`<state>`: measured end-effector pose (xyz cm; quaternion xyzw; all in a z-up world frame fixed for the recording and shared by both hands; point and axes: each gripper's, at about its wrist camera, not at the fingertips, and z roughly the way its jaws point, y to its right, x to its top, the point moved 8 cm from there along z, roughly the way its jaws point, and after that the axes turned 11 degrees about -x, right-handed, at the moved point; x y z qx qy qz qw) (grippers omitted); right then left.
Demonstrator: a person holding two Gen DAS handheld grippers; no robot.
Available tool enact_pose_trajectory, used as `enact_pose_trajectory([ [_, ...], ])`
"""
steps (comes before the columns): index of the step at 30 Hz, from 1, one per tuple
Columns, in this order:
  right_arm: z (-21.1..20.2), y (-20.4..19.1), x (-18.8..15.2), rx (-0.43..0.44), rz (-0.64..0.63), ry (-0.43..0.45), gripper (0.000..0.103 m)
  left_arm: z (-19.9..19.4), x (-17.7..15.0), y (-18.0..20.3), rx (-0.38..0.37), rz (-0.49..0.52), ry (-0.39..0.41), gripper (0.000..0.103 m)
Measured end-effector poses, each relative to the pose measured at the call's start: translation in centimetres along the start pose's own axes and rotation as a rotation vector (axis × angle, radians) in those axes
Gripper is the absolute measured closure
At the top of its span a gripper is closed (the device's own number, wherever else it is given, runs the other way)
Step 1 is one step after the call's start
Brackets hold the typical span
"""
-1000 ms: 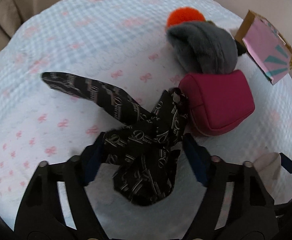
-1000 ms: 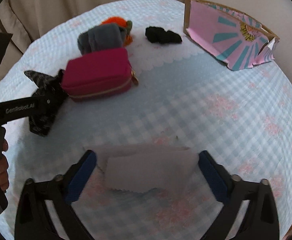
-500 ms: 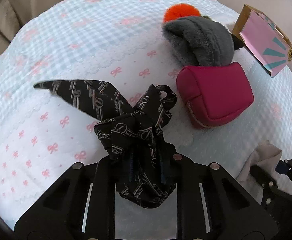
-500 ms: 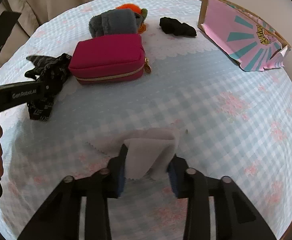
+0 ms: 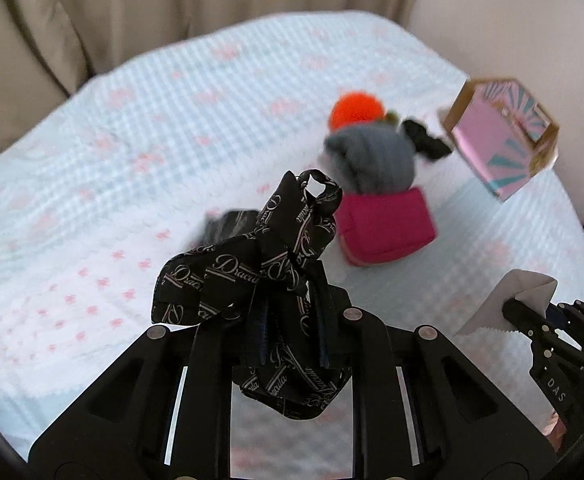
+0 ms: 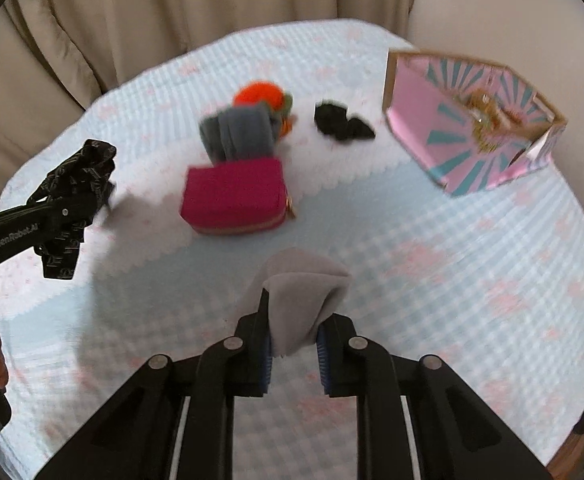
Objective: Organize soft objects
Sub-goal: 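Grasp the black scrunchie with left tool while right tool grasps white cloth, then carry both items into the pink box and open both tools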
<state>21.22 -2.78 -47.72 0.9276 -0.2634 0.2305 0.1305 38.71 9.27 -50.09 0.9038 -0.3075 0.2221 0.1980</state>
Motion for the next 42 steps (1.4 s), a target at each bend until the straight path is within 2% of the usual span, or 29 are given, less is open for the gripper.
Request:
enact_pose_trajectory([
  [7, -7.7, 2.5, 3.2, 0.022, -0.025, 0.074, 0.086, -8.9, 2.7, 3.1, -0.005, -0.04, 0.091, 0.089],
  [12, -13.5, 5.5, 6.3, 0.045, -0.02, 0.152, 0.086, -14.5, 4.7, 6.7, -0.01, -0.046, 0.154, 0.089],
  [17, -17.6, 9.1, 9.4, 0.084, -0.004, 0.219, 0.086, -17.8, 6.8, 10.9, -0.013, -0.044, 0.202, 0.089],
  [22, -20.1, 13.6, 12.6, 0.12, 0.003, 0.272, 0.086, -19.3, 9.3, 15.7, -0.003, -0.049, 0.244, 0.089],
  [27, -20.9, 18.4, 15.9, 0.167, -0.039, 0.304, 0.086, -19.4, 12.0, 21.1, 0.027, -0.071, 0.285, 0.089],
  [31, -20.2, 23.0, 18.9, 0.201, -0.073, 0.323, 0.086, -17.6, 14.5, 26.0, 0.037, -0.096, 0.311, 0.089],
  [36, -17.9, 28.2, 22.7, 0.213, -0.108, 0.325, 0.086, -13.7, 18.1, 30.9, 0.014, -0.143, 0.329, 0.089],
  [42, -13.5, 32.7, 26.4, 0.195, -0.138, 0.296, 0.086, -7.8, 21.8, 35.5, -0.004, -0.137, 0.29, 0.089],
])
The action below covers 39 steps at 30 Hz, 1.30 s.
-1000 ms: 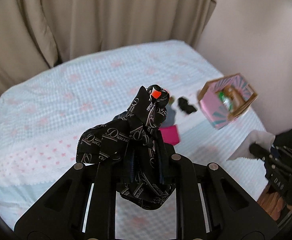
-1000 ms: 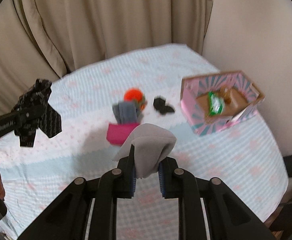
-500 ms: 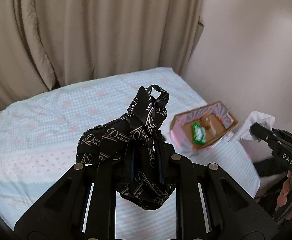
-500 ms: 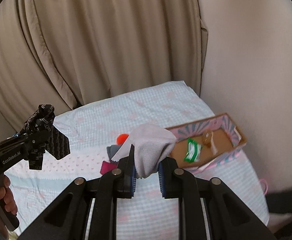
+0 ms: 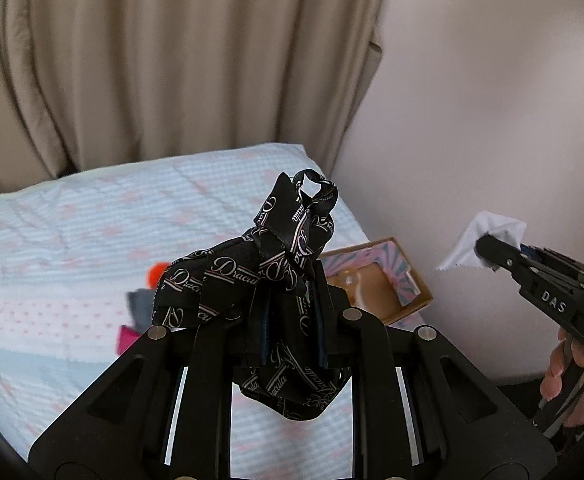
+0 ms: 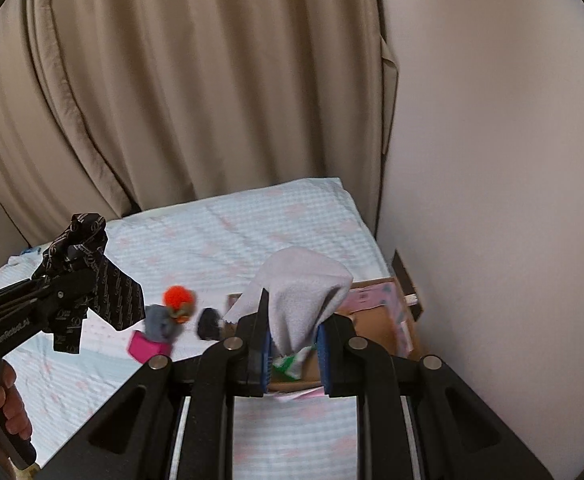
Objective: Organize soft objects
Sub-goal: 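Carry both items into the pink box and open both tools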
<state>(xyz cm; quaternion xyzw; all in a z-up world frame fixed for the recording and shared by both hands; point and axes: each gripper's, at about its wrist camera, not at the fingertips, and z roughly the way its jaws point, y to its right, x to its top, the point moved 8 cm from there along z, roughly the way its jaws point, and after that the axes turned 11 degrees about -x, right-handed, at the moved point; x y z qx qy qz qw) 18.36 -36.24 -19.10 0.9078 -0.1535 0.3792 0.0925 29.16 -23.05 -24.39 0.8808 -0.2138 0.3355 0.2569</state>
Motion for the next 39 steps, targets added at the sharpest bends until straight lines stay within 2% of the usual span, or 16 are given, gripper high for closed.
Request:
enact_pose_trajectory([
  [5, 4.9, 2.9, 0.2, 0.008, -0.019, -0.053, 0.086, 6.2, 0.3, 1.8, -0.007, -0.013, -0.056, 0.089],
  [9, 9.7, 3.6, -0.9, 0.037, -0.03, -0.129, 0.086, 11.1, -0.4, 1.8, -0.007, -0.032, -0.125, 0.089],
  [15, 16.9, 3.3, -3.4, 0.091, -0.033, -0.258, 0.086, 18.3, -3.1, 0.8, 0.021, -0.067, -0.244, 0.089],
  [19, 21.2, 3.0, -4.9, 0.116, -0.018, -0.331, 0.086, 23.2, -6.0, -0.9, 0.034, -0.11, -0.354, 0.089],
  [23, 24.7, 2.5, -6.3, 0.139, 0.001, -0.396, 0.086, 26.3, -8.7, -2.1, 0.037, -0.129, -0.441, 0.089],
  [27, 26.1, 1.8, -6.8, 0.174, 0.02, -0.436, 0.086, 27.2, -9.6, -2.2, 0.015, -0.145, -0.474, 0.089],
  [28, 26.3, 1.5, -6.9, 0.185, 0.021, -0.448, 0.086, 27.1, -9.6, -1.9, 0.005, -0.146, -0.471, 0.085],
  [29, 26.4, 1.3, -6.9, 0.192, 0.018, -0.459, 0.082, 26.9, -9.6, -1.7, 0.006, -0.134, -0.473, 0.072],
  [30, 26.5, 1.1, -7.0, 0.195, 0.016, -0.472, 0.063, 26.5, -9.4, -1.6, 0.019, -0.12, -0.478, 0.06],
  [31, 26.6, 0.9, -7.1, 0.199, 0.016, -0.489, 0.028, 26.2, -9.5, -1.6, 0.038, -0.107, -0.478, 0.022],
  [32, 26.6, 0.9, -7.2, 0.209, 0.021, -0.493, 0.008, 25.8, -9.5, -1.7, 0.065, -0.095, -0.469, 0.001],
  [33, 26.5, 0.9, -7.2, 0.214, 0.023, -0.493, 0.0, 25.3, -9.4, -1.7, 0.065, -0.09, -0.451, 0.0],
  [35, 26.1, 1.0, -7.3, 0.21, 0.019, -0.489, 0.0, 24.7, -9.5, -1.6, 0.046, -0.105, -0.445, 0.001],
  [39, 25.4, 1.1, -7.5, 0.19, -0.003, -0.481, 0.0, 23.6, -9.3, -1.5, 0.058, -0.09, -0.431, 0.001],
])
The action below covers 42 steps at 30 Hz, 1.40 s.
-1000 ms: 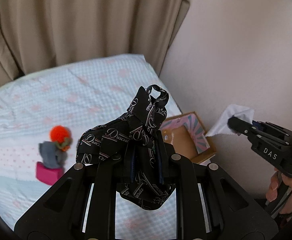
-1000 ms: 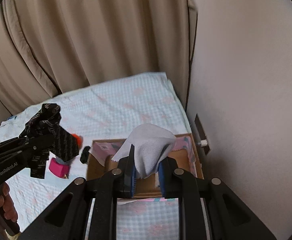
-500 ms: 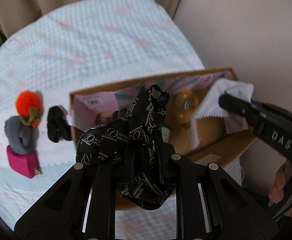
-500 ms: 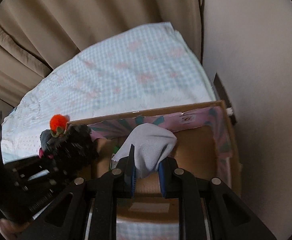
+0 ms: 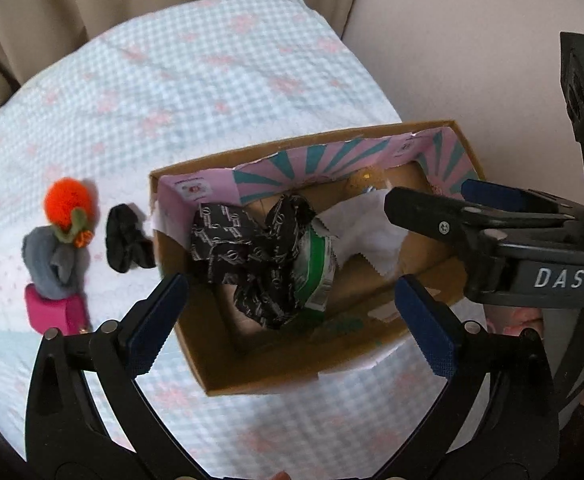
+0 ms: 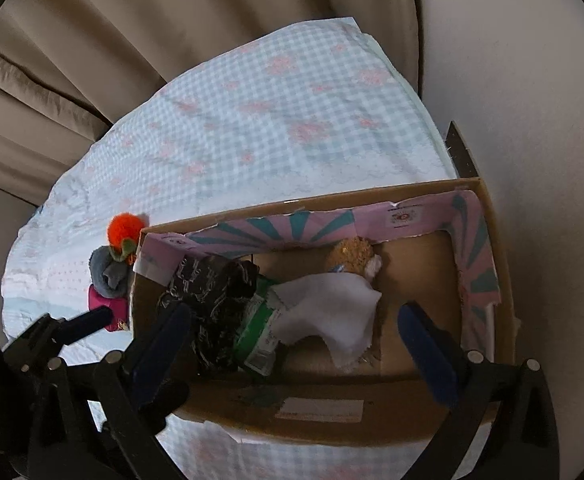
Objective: Organize soft objects
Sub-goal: 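Carry both items into the pink box and open both tools, then lift both tools from the box toward the grey plush and sock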
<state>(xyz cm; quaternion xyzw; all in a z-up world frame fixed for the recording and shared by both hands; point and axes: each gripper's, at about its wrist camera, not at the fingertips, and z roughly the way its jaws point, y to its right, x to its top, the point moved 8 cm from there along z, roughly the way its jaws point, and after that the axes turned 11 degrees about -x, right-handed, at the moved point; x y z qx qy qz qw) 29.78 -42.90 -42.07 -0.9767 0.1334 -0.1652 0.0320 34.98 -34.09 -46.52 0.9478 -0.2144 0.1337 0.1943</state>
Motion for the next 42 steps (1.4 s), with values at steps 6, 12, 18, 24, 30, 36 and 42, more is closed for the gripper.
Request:
enact_pose_trajectory([
  [6, -1.7, 0.0, -0.4, -0.011, -0.008, 0.037, 0.0, -1.8, 0.1, 0.9, -0.002, 0.02, 0.032, 0.001],
  [12, -4.6, -0.5, -0.4, -0.03, -0.019, 0.086, 0.0, -4.8, -0.2, 2.1, 0.018, 0.06, 0.081, 0.001],
  [18, -9.9, -1.9, -0.4, -0.057, -0.044, 0.174, 0.0, -9.6, -0.5, 3.0, 0.033, 0.078, 0.158, 0.001],
  [24, -16.0, -3.8, -0.7, -0.077, -0.065, 0.276, 0.0, -16.0, -1.2, 3.3, 0.052, 0.081, 0.254, 0.001],
  [30, -22.6, -6.5, -2.3, -0.079, -0.093, 0.407, 0.0, -23.0, -3.0, 3.0, 0.08, 0.081, 0.363, 0.001],
  [36, -27.9, -9.6, -4.5, -0.093, -0.118, 0.498, 0.0, -29.3, -6.1, 1.4, 0.097, 0.052, 0.452, 0.001],
  [42, -31.1, -11.8, -7.2, -0.144, -0.09, 0.561, 0.0, -34.2, -9.8, -1.6, 0.125, 0.043, 0.523, 0.001],
])
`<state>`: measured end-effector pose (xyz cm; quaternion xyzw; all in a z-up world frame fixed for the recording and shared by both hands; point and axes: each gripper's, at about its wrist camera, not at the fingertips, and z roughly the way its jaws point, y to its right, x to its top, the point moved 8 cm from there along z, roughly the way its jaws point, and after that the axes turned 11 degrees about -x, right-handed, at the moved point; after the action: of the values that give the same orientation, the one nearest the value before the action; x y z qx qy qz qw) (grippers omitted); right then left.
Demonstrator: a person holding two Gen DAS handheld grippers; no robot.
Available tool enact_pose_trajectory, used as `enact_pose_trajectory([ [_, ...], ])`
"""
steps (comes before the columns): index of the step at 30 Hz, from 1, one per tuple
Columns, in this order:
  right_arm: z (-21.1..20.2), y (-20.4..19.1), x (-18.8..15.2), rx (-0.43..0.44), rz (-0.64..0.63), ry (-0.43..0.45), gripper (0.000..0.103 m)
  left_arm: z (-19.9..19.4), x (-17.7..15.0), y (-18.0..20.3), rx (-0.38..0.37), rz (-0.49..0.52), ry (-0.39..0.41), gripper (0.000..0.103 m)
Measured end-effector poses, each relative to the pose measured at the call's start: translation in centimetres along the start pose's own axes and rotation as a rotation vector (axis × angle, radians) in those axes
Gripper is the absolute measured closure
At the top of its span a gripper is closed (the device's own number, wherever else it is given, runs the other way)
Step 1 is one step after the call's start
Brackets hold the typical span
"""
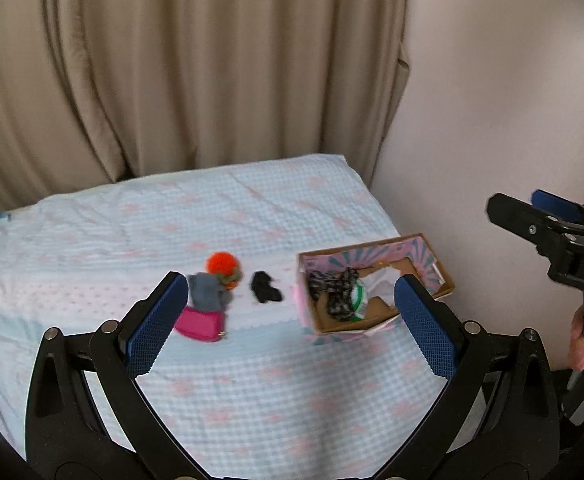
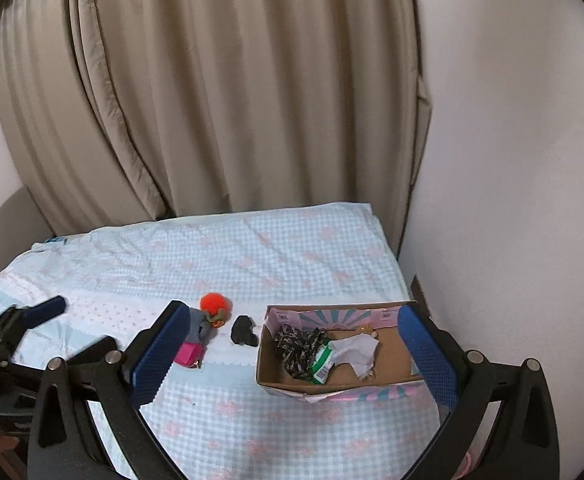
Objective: Organize soft objects
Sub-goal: 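Lift both tools from the box toward the grey plush and sock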
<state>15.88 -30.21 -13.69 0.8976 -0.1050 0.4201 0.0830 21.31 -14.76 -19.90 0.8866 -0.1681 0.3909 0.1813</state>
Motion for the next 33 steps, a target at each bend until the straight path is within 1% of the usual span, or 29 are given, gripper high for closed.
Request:
enact_pose_trajectory([
  [5, -3.0, -2.4, -1.3, -0.015, 0.015, 0.025, 0.0, -4.6, -2.2, -4.3, 0.008, -0.021, 0.027, 0.001],
  [10, -4.3, -5.8, -2.6, -0.02, 0.026, 0.039, 0.0, -7.4, -3.4, -9.2, 0.01, -0.023, 0.024, 0.001],
  [14, -3.9, -9.2, -3.3, -0.012, 0.035, 0.052, 0.0, -8.4, -3.4, -13.4, 0.001, -0.046, 0.026, 0.001],
  [18, -3.0, -12.4, -3.8, -0.007, 0.065, 0.061, 0.0, -8.0, -3.0, -17.6, -0.018, -0.05, 0.008, 0.001],
  [21, -1.5, -14.9, -4.2, -0.018, 0.097, 0.053, 0.0, -6.7, -2.6, -20.0, -0.048, -0.045, -0.01, 0.001],
  [25, 0.9, -17.5, -4.8, -0.05, 0.111, 0.039, 0.0, -3.6, -2.2, -22.8, -0.102, -0.018, -0.05, 0.001],
  [29, 4.8, -20.0, -5.4, -0.091, 0.099, 0.04, 0.0, 1.1, -2.0, -24.8, -0.155, -0.011, -0.09, 0.001],
  [31, 7.3, -21.0, -6.1, -0.085, 0.105, 0.036, 0.0, 4.3, -2.3, -25.7, -0.177, -0.011, -0.111, 0.001],
  [33, 9.8, -21.6, -6.9, -0.099, 0.101, 0.015, 0.0, 7.4, -2.6, -26.3, -0.196, -0.015, -0.128, 0.002],
])
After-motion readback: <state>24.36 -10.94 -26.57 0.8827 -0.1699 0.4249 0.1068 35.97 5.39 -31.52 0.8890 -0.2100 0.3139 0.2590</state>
